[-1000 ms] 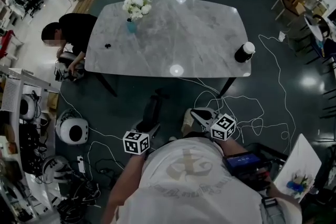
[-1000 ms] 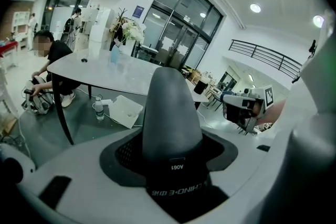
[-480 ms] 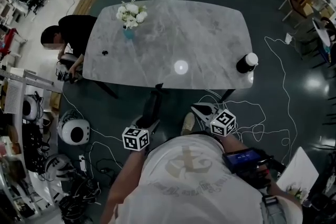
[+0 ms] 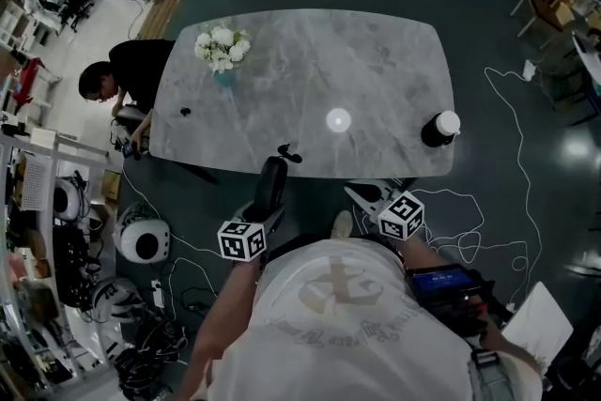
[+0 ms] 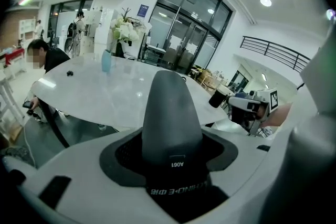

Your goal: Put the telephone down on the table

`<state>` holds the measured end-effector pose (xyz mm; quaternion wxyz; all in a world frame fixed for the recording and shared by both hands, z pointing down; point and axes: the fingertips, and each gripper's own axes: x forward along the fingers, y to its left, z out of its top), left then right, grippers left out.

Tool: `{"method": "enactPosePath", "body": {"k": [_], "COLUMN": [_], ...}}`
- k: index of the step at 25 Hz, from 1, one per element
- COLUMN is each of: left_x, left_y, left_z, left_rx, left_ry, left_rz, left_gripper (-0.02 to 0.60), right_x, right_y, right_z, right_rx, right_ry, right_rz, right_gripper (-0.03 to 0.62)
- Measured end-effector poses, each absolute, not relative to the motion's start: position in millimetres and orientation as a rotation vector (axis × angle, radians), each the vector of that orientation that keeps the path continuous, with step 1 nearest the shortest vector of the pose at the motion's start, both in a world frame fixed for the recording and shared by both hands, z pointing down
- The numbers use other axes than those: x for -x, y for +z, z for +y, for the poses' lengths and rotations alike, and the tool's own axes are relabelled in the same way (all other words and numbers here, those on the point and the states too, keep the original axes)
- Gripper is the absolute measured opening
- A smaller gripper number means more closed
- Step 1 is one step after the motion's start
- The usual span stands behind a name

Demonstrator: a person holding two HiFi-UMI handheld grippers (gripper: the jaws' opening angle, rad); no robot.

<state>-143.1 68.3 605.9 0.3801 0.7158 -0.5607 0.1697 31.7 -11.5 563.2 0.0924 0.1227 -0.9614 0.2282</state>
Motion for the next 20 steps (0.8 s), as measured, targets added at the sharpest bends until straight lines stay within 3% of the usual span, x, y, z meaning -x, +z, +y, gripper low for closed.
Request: {"method": "enactPosePath", "body": {"k": [20], "left_x": [162.2], "left_y": [626.2], "left_z": [-16.9], "left_rx": [-1.797], "left_ry": [0.519], "left_rz": [-1.438], "left_gripper": [0.279], "right_x": [-47.5], "right_y": [574.7], "right_z": [-62.2], "right_rx": [-0.479], "right_ry": [0.755], "right_rz": [-2.836], "right_gripper": [0.015]}}
